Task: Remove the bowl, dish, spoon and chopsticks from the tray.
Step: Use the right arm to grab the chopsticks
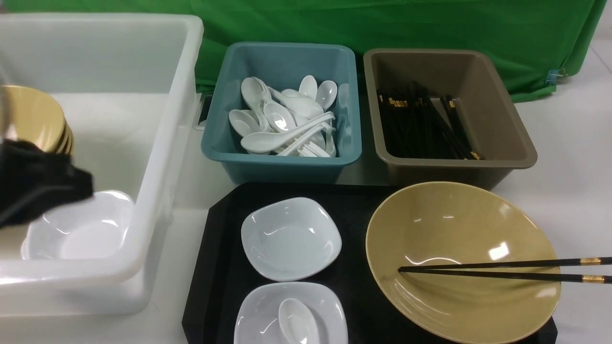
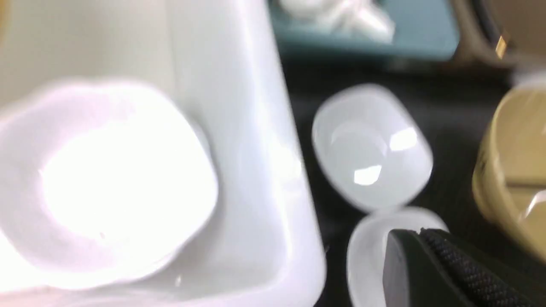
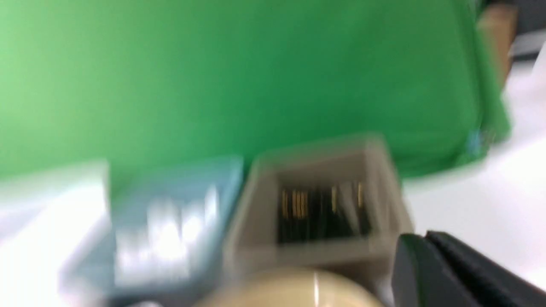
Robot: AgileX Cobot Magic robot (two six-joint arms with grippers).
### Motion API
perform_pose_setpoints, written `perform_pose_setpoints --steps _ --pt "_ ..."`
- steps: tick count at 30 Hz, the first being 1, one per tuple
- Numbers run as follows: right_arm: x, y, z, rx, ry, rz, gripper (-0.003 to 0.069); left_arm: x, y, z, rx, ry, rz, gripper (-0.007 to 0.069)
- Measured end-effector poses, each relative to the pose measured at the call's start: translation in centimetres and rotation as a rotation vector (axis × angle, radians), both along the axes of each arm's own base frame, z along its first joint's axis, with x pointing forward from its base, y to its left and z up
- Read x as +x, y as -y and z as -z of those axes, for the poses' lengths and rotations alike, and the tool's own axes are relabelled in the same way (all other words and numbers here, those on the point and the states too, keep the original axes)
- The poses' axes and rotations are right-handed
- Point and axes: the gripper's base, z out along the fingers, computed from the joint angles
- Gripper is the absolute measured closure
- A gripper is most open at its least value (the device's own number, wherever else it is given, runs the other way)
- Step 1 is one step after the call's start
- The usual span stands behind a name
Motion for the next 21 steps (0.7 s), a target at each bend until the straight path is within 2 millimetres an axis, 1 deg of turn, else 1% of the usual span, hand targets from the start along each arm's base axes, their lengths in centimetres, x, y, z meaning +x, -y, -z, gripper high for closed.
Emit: perform_pose_setpoints --steps 1,2,3,4,5,6,7,8,9,10,13,15,16,17,18,19,20,21 --pt "-0.1 0.0 -0.3 -0.002 -0.007 -0.009 0.0661 0.1 0.0 0.2 0.003 -0.010 0.007 0.0603" --pt "0.6 -0.4 -0.9 -0.056 -0.081 -0.044 0.0662 0.6 0.0 0.6 0.008 -0.037 0.019 0.0603" --pt "2.1 -1.6 -1.9 -0.166 -0.237 -0.139 0.0664 1.3 0.0 1.4 0.016 -0.073 0.043 0.0603" --pt "3.0 -2.5 -2.2 -0.238 -0.332 -0.208 0.0664 1.6 0.1 1.6 0.017 -0.088 0.056 0.0603" --pt "3.5 -2.8 -2.3 -0.266 -0.369 -0.224 0.0664 1.6 0.1 1.6 0.018 -0.087 0.060 0.0604" --pt "4.5 -3.7 -2.4 -0.340 -0.456 -0.283 0.0665 1.7 0.2 1.8 0.020 -0.094 0.073 0.0608" --pt "6.0 -5.0 -2.4 -0.432 -0.547 -0.357 0.0665 1.8 0.6 1.9 0.024 -0.098 0.101 0.0619" --pt "7.2 -5.9 -2.2 -0.519 -0.625 -0.414 0.0665 1.7 1.1 2.0 0.027 -0.099 0.133 0.0625" --pt "7.2 -6.0 -2.2 -0.520 -0.624 -0.417 0.0665 1.6 1.2 2.0 0.027 -0.099 0.138 0.0627" --pt "8.9 -7.1 -1.8 -0.623 -0.697 -0.488 0.0665 1.4 2.2 2.0 0.026 -0.101 0.185 0.0632" --pt "11.9 -8.8 -0.7 -0.815 -0.777 -0.635 0.0664 1.0 4.5 2.2 0.019 -0.124 0.290 0.0634" --pt "13.6 -9.5 0.0 -0.862 -0.792 -0.669 0.0650 0.9 6.0 2.6 0.024 -0.138 0.358 0.0634" --pt "14.2 -9.9 0.4 -0.876 -0.796 -0.676 0.0636 0.8 6.4 2.7 0.025 -0.143 0.379 0.0634" --pt "15.2 -10.3 1.0 -0.893 -0.799 -0.680 0.0602 0.8 7.3 2.9 0.028 -0.149 0.414 0.0634" --pt "15.2 -10.3 1.0 -0.893 -0.799 -0.680 0.0602 0.8 7.6 3.0 0.030 -0.155 0.429 0.0634" --pt "16.2 -10.8 1.9 -0.906 -0.806 -0.694 0.0546 0.8 8.7 3.2 0.039 -0.154 0.481 0.0634" --pt "17.0 -11.2 2.6 -0.923 -0.807 -0.703 0.0474 0.9 9.6 3.4 0.053 -0.133 0.528 0.0634" --pt "17.4 -11.4 3.4 -0.935 -0.818 -0.716 0.0419 1.1 10.4 3.4 0.069 -0.102 0.573 0.0634"
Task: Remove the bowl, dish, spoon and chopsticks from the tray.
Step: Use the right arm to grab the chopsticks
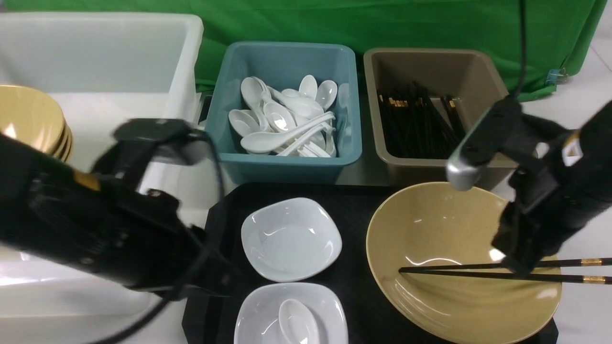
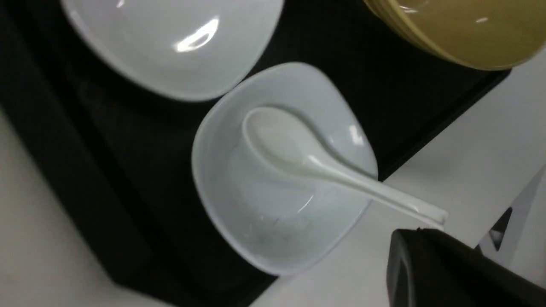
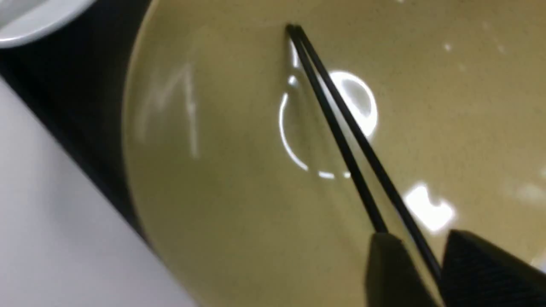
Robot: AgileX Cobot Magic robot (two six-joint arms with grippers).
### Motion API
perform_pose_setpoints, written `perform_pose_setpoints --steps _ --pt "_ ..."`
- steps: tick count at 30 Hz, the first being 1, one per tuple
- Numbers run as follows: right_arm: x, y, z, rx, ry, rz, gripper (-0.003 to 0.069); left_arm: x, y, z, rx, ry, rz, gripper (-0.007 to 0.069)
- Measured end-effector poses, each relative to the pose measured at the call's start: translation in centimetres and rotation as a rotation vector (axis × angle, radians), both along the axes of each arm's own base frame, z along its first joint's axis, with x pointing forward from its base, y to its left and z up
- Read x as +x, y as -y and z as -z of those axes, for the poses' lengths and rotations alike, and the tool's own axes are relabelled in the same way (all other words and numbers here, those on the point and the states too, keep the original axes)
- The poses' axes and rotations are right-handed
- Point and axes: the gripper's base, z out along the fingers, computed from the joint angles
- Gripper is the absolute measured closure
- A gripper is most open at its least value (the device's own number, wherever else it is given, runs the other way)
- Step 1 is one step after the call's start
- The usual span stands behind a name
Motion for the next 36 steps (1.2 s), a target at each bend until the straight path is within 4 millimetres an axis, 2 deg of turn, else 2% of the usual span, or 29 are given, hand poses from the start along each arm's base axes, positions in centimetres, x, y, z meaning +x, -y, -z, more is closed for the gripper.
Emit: perform_pose_setpoints --steps 2,3,5,11,17,21,23,24,25,26,27,36 --pt "0.4 -0.2 0.8 -0.016 -0.018 -0.011 0.0368 0.3 0.9 0.0 -0.001 0.047 0.051 0.0634" --pt "1.1 -0.6 2.1 -0.041 -0.054 -0.033 0.0298 0.8 2.1 -0.2 -0.014 0.105 0.107 0.0634" --pt "1.8 -0.9 3.6 -0.063 -0.080 -0.049 0.0244 1.3 3.1 -0.4 -0.037 0.161 0.146 0.0631" --pt "3.2 -1.6 6.3 -0.088 -0.101 -0.081 0.0200 2.7 4.7 -0.1 -0.087 0.218 0.204 0.0630" --pt "4.0 -1.7 8.5 -0.152 -0.137 -0.139 0.0197 4.2 5.6 1.6 -0.063 0.194 0.223 0.0630" --pt "4.1 -1.6 9.0 -0.174 -0.153 -0.147 0.0265 4.5 5.7 2.0 -0.059 0.198 0.216 0.0630" --pt "4.1 -1.6 9.1 -0.177 -0.158 -0.147 0.0379 4.7 5.7 1.9 -0.060 0.213 0.203 0.0630" --pt "4.1 -1.6 9.1 -0.178 -0.159 -0.148 0.0466 4.7 5.7 1.9 -0.061 0.219 0.199 0.0630" --pt "4.1 -1.6 9.1 -0.178 -0.159 -0.148 0.0466 4.7 5.7 1.9 -0.060 0.219 0.199 0.0630" --pt "4.1 -1.6 9.1 -0.180 -0.159 -0.150 0.0549 4.8 5.7 1.8 -0.061 0.223 0.198 0.0630" --pt "4.1 -1.6 9.1 -0.180 -0.160 -0.150 0.0580 4.8 5.7 1.8 -0.060 0.226 0.199 0.0630" --pt "4.1 -1.6 8.9 -0.180 -0.166 -0.132 0.0578 4.9 5.7 1.8 -0.062 0.234 0.193 0.0630"
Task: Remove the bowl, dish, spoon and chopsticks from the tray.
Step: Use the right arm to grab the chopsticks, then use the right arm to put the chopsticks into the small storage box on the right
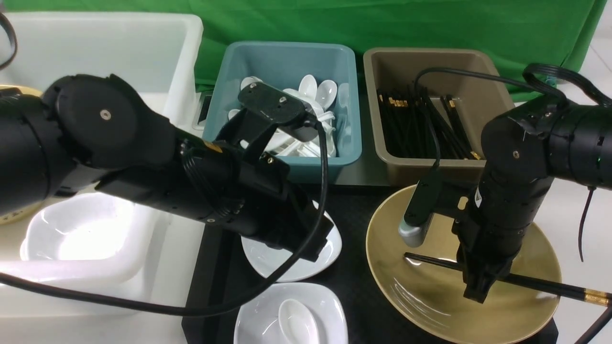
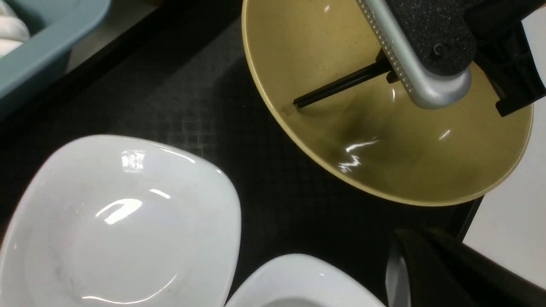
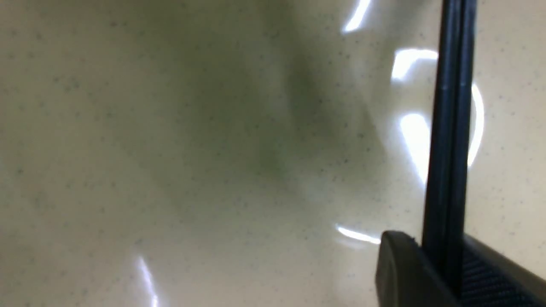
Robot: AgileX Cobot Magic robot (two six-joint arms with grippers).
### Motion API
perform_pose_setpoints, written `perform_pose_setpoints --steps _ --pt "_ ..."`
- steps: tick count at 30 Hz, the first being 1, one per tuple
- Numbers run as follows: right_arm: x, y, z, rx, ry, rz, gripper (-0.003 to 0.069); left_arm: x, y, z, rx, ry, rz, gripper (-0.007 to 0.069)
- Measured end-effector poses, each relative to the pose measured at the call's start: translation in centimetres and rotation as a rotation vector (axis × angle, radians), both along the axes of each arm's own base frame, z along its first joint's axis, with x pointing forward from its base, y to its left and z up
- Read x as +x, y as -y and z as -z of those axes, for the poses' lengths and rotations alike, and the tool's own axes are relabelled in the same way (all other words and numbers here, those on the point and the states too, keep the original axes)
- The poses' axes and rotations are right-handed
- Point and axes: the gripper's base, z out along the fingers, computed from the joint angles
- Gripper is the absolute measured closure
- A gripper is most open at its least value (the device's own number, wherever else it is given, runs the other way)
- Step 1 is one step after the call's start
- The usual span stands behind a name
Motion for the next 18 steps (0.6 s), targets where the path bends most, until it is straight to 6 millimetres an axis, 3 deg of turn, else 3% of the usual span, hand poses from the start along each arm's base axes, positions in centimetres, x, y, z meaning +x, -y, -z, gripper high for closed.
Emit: perform_pose_setpoints --steps 7,10,14,15,18 --pt "1.4 -0.7 -4.5 0.007 0.009 0.095 0.0578 0.8 -0.1 -0.4 -0.024 0.077 -0.064 0.0630" --pt "2.7 -1.4 -7.7 0.062 0.094 0.132 0.0578 1.8 -0.2 -1.3 -0.056 0.169 -0.131 0.0630" --pt "3.7 -1.9 -10.1 0.127 0.192 0.151 0.0578 2.7 -0.2 -2.7 -0.095 0.257 -0.184 0.0630" --pt "4.6 -2.2 -11.7 0.195 0.278 0.172 0.0578 3.2 -0.2 -3.8 -0.122 0.317 -0.220 0.0630" --pt "6.1 -1.9 -13.4 0.287 0.391 0.224 0.0578 3.9 -0.4 -5.0 -0.158 0.395 -0.277 0.0630"
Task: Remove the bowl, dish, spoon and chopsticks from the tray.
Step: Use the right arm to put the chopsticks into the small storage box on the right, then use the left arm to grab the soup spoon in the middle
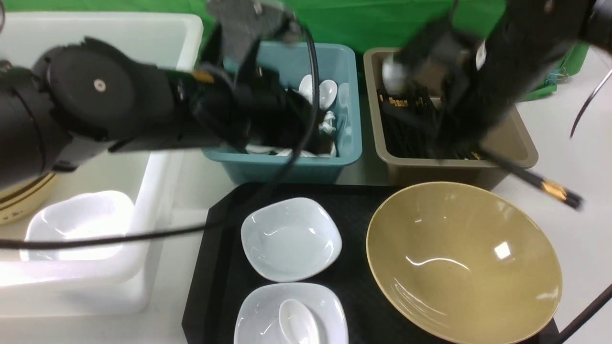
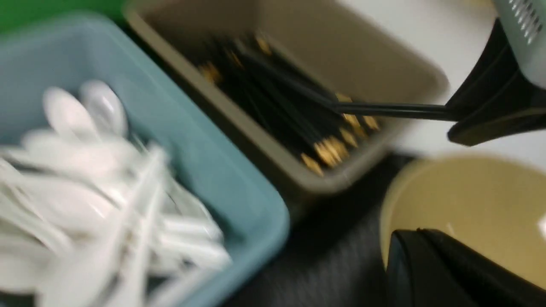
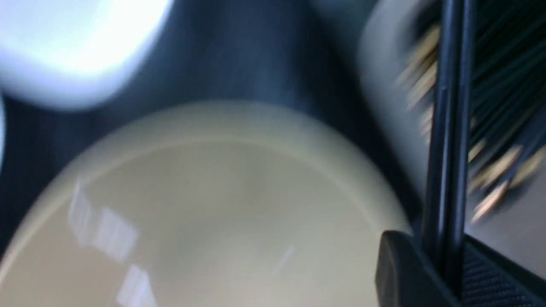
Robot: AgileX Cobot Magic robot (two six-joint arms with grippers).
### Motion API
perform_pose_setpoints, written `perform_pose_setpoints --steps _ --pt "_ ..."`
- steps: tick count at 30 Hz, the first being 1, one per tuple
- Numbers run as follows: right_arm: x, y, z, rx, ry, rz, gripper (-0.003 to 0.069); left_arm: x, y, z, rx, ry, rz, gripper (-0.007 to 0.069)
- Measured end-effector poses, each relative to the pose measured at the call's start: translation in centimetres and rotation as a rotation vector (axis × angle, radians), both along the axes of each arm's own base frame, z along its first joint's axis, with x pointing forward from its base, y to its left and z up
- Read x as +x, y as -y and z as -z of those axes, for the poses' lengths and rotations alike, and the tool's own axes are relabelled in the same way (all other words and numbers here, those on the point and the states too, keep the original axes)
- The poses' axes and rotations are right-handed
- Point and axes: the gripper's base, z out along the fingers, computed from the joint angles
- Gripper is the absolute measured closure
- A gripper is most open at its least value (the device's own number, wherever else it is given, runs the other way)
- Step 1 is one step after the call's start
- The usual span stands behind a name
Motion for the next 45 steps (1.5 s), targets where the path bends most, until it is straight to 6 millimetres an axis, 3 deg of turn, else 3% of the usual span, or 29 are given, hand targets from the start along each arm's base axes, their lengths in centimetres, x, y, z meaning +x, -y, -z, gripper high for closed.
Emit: perform_pose_setpoints --steps 1,4,5,8,9,12,16,21,24,29,31,33,34,35,37,39,40,43,44,45 --pt "1.5 0.7 -1.3 0.072 0.108 0.049 0.0578 0.5 -0.2 -0.8 -0.028 0.065 -0.050 0.0630" --pt "4.0 1.8 -2.1 0.179 0.245 0.109 0.0578 1.0 -0.6 -1.7 -0.058 0.133 -0.107 0.0630" --pt "4.2 2.1 -2.2 0.190 0.252 0.120 0.0578 1.0 -0.6 -1.7 -0.060 0.137 -0.111 0.0630" --pt "7.7 3.3 -1.0 0.324 0.380 0.203 0.0578 1.2 -0.7 -1.9 -0.069 0.161 -0.133 0.0630" --pt "7.9 3.4 -0.9 0.331 0.386 0.208 0.0578 1.2 -0.7 -1.9 -0.069 0.161 -0.133 0.0630" --pt "10.7 4.2 1.6 0.405 0.451 0.270 0.0578 1.1 -0.7 -1.8 -0.067 0.156 -0.129 0.0630" --pt "12.8 4.3 4.7 0.429 0.494 0.302 0.0578 0.8 -0.3 -1.1 -0.041 0.083 -0.070 0.0630" --pt "14.0 4.1 7.5 0.421 0.483 0.312 0.0569 -0.5 0.6 0.6 0.006 -0.117 0.069 0.0630" --pt "14.0 4.0 8.4 0.408 0.438 0.315 0.0506 -1.5 0.7 1.6 0.020 -0.281 0.115 0.0630" --pt "13.4 4.0 8.6 0.399 0.353 0.330 0.0315 -3.3 0.5 3.0 0.053 -0.576 0.112 0.0630" --pt "12.4 4.1 7.4 0.388 0.284 0.334 0.0263 -4.2 0.3 3.6 0.068 -0.729 0.097 0.0627" --pt "11.4 4.2 6.0 0.383 0.251 0.332 0.0278 -4.6 0.3 3.9 0.085 -0.799 0.095 0.0620" --pt "10.1 4.5 4.2 0.376 0.221 0.325 0.0324 -4.9 0.4 4.5 0.119 -0.860 0.093 0.0603" --pt "10.0 4.5 3.9 0.375 0.217 0.324 0.0334 -4.9 0.5 4.6 0.120 -0.862 0.090 0.0601" --pt "6.7 5.1 -0.2 0.350 0.168 0.291 0.0515 -5.3 1.1 6.0 0.189 -0.954 0.058 0.0545" --pt "4.7 5.5 -2.3 0.334 0.133 0.276 0.0596 -5.4 1.8 7.2 0.229 -1.007 0.022 0.0486" --pt "4.2 5.6 -2.7 0.331 0.123 0.273 0.0608 -5.4 2.0 7.5 0.235 -1.019 0.013 0.0471" --pt "-0.4 6.6 -5.6 0.300 0.051 0.254 0.0649 -5.0 3.2 10.0 0.253 -1.124 -0.082 0.0326" --pt "-0.6 6.6 -5.6 0.298 0.045 0.254 0.0650 -5.0 3.3 10.3 0.255 -1.133 -0.090 0.0318" --pt "-1.8 6.9 -6.0 0.294 0.037 0.251 0.0652 -4.6 3.7 11.4 0.252 -1.174 -0.139 0.0264"
